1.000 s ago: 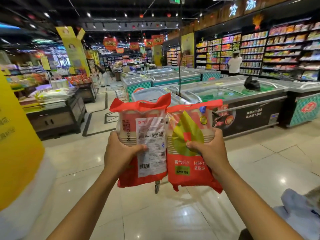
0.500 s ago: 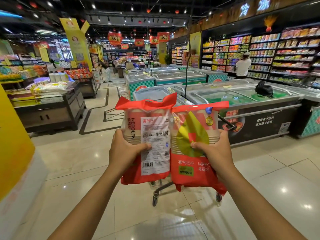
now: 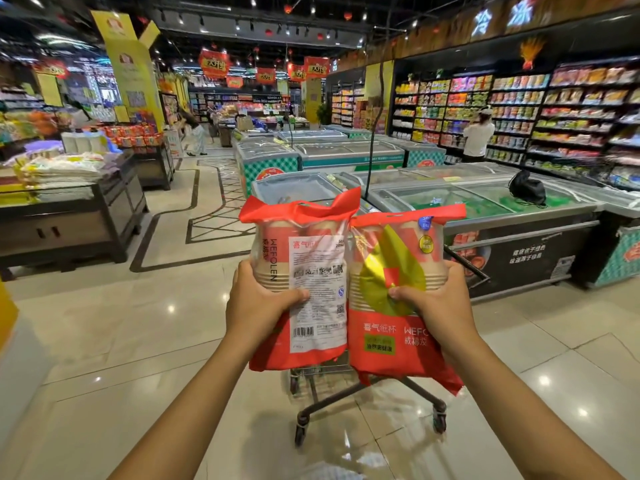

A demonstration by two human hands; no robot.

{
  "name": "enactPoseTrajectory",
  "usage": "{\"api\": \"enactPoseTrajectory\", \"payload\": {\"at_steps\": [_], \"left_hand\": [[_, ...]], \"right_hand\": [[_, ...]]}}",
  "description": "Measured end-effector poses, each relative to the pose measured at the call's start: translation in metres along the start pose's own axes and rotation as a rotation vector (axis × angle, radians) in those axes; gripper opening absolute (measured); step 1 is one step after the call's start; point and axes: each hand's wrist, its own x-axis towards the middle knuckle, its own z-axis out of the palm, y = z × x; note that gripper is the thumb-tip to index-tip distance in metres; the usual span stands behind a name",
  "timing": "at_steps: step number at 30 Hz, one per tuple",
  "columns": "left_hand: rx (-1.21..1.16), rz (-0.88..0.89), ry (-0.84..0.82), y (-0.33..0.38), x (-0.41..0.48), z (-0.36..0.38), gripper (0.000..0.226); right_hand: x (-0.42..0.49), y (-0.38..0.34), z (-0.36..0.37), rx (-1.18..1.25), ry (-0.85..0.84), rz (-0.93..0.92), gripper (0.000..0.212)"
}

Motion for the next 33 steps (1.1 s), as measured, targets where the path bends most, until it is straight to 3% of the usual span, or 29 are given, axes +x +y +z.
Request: {"api": "enactPoseTrajectory", "payload": {"at_steps": [12, 17, 33], "left_hand": [[0.065, -0.045, 0.020, -0.017, 0.118, 0.073, 0.086], [0.073, -0.080, 0.043, -0.019, 0.181, 0.121, 0.089], [0.100, -0.220, 0.004, -0.078, 0.320, 0.242, 0.087]], "right_hand": [[0.139, 0.036, 0.039, 0.027, -0.056, 0.046, 0.073], [0.229, 0.055, 0.051, 0.024, -0.063, 0.090, 0.085], [0.419, 0.146, 0.085, 0.036, -0.171, 0.199, 0.071]]}}
